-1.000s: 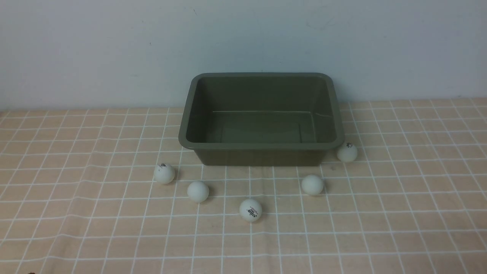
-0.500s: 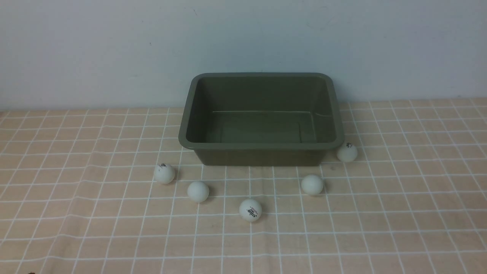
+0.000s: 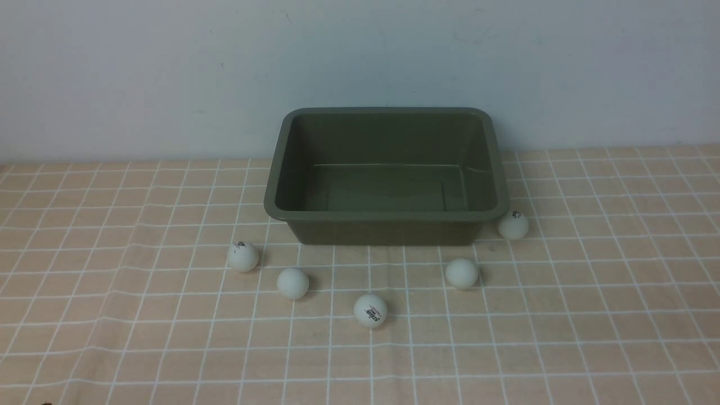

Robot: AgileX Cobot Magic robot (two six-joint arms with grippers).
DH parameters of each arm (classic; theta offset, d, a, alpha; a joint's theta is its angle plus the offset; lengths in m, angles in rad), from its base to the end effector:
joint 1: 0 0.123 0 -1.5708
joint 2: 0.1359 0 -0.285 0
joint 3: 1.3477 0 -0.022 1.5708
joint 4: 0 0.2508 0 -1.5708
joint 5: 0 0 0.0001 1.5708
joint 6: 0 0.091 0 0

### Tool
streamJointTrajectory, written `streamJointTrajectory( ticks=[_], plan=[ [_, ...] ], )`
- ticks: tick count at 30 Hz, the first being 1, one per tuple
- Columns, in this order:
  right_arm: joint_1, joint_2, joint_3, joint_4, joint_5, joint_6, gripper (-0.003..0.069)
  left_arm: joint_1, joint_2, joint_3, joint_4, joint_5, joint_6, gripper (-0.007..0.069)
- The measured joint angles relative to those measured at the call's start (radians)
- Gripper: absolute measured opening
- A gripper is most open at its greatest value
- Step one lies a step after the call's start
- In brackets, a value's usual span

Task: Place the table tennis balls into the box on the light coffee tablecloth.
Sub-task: 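Reach for and grasp a ping pong ball on the table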

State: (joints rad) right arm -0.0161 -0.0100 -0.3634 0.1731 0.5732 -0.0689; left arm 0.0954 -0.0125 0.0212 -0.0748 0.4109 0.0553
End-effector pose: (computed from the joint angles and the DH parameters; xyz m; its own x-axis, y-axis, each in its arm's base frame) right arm 0.0224 0.0082 0.2803 -0.1111 0.0783 -0.9907 -0.0685 0.9939 0.0863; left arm 0.0515 0.0022 0.1700 -0.3229 -0.0443 -0.9454 -0.0714 0.9972 -0.0223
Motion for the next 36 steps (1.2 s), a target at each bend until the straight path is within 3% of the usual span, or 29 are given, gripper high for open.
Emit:
streamJointTrajectory(
  ticks=[17,20,26,36],
  plan=[
    [0.000,0.000,0.000,0.039,0.008,0.000,0.0346,0.000,0.000,0.002,-0.011,-0.018,-0.005,0.0386],
    [0.000,0.000,0.000,0.042,0.008,0.000,0.0346,0.000,0.000,0.006,-0.084,-0.047,-0.055,0.0386],
    [0.000,0.000,0.000,0.047,0.008,0.015,0.0346,0.000,0.000,0.006,-0.352,-0.088,-0.141,0.0386],
    [0.000,0.000,0.000,0.047,0.025,0.015,0.0346,0.000,0.000,0.008,-0.449,-0.166,-0.145,0.0386]
  ],
)
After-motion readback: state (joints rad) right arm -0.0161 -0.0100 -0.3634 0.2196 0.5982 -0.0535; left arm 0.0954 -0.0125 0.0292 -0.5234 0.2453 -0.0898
